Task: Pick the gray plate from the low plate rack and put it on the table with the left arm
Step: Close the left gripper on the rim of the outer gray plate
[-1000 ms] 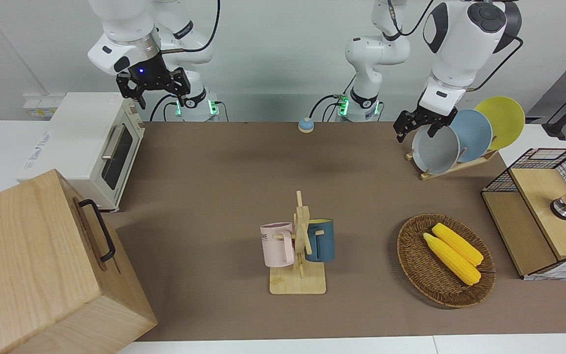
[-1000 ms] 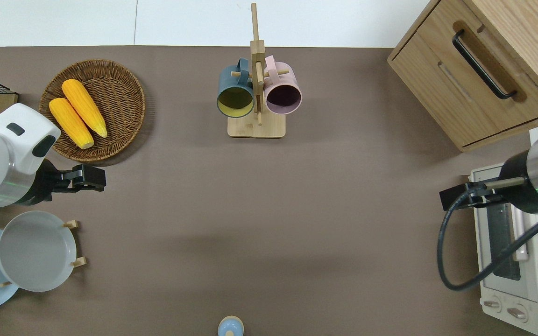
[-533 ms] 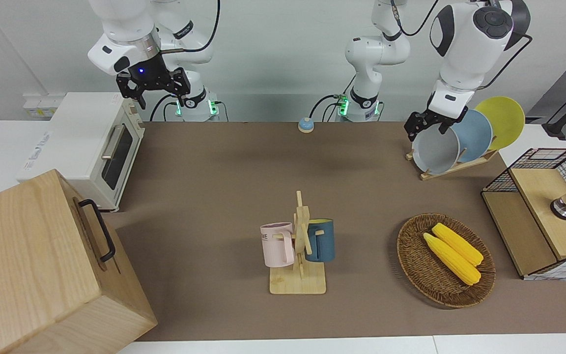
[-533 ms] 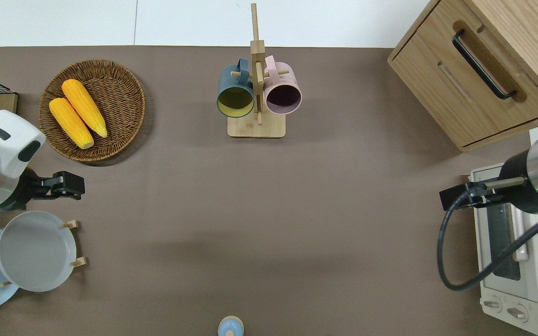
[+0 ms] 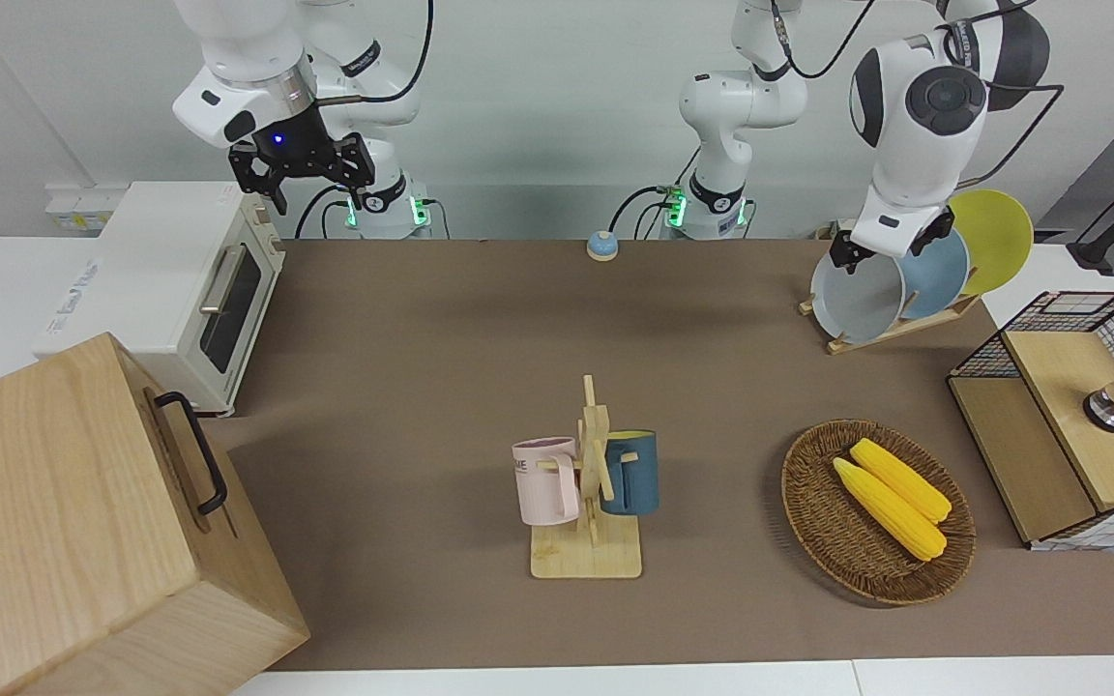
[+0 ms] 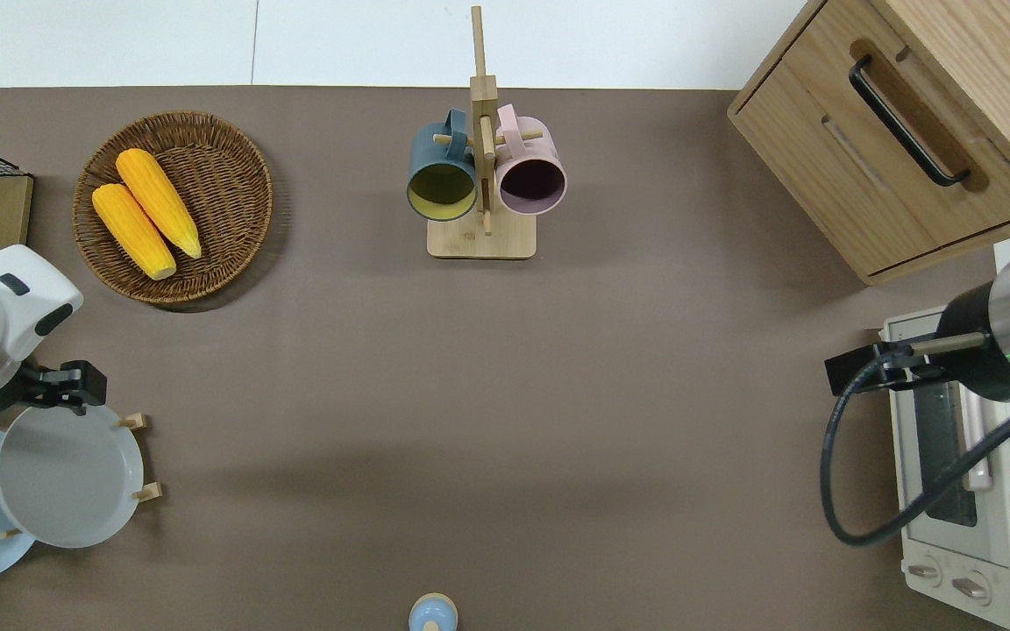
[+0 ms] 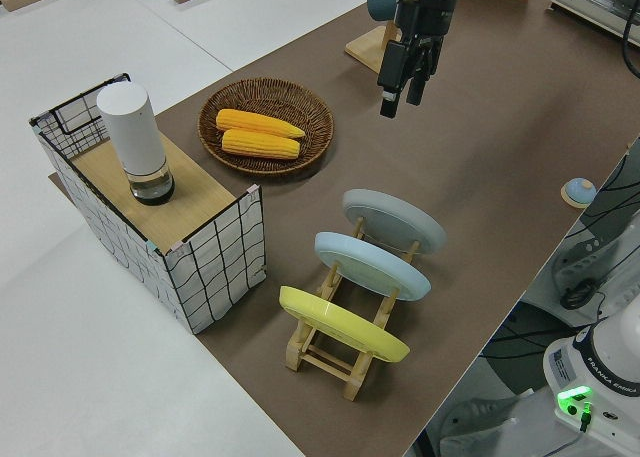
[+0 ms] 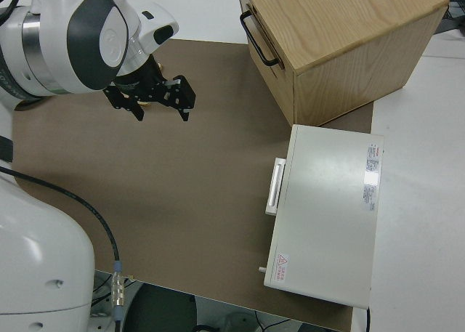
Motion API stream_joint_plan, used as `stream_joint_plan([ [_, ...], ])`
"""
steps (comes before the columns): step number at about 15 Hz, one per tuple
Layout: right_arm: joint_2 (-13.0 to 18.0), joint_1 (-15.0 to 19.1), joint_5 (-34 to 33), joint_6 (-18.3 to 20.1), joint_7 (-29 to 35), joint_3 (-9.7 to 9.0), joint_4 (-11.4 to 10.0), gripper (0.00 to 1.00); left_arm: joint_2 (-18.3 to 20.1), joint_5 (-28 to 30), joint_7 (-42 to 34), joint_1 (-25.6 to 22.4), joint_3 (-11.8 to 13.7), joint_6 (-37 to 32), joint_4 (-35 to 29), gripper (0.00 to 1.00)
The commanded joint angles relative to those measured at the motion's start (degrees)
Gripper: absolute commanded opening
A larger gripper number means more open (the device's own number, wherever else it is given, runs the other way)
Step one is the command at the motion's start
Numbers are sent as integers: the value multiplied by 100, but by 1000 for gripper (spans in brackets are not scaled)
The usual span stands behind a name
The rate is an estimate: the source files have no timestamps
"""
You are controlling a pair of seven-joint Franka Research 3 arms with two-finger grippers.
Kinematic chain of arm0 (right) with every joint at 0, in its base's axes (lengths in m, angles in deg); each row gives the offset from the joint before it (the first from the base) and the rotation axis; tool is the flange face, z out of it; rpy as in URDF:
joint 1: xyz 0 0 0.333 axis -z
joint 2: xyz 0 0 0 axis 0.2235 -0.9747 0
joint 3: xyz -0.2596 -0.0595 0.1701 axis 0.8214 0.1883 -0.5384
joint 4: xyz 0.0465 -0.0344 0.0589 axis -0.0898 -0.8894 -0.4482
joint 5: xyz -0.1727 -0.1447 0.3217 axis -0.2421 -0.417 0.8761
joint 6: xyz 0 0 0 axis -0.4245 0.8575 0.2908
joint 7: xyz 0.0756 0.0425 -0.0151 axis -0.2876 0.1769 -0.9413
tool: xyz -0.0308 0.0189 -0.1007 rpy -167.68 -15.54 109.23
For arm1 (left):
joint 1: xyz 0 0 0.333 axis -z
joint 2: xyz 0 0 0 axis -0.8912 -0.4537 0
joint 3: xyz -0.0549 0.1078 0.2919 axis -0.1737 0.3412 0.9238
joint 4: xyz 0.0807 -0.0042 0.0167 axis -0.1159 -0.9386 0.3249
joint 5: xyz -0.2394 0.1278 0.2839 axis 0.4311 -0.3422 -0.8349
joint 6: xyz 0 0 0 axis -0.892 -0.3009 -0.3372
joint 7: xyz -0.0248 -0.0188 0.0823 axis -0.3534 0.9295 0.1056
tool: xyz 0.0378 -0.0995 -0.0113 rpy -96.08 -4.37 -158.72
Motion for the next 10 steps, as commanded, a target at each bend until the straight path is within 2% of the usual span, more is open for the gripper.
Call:
stream_joint_plan([
  [1, 27, 76, 20, 87, -19, -38, 35, 990, -99, -453, -125, 19, 221, -111, -298, 995],
  [4, 27, 84, 20, 87, -19, -38, 35, 990, -335, -462, -134, 28, 467, -111, -369, 991],
  [8, 27, 84, 20, 87, -19, -38, 35, 990, -740, -540, -73, 19, 582, -76, -405, 968],
  [10, 27, 76, 20, 87, -19, -38, 35, 987, -925, -611, -11, 37, 582, -67, -396, 764],
])
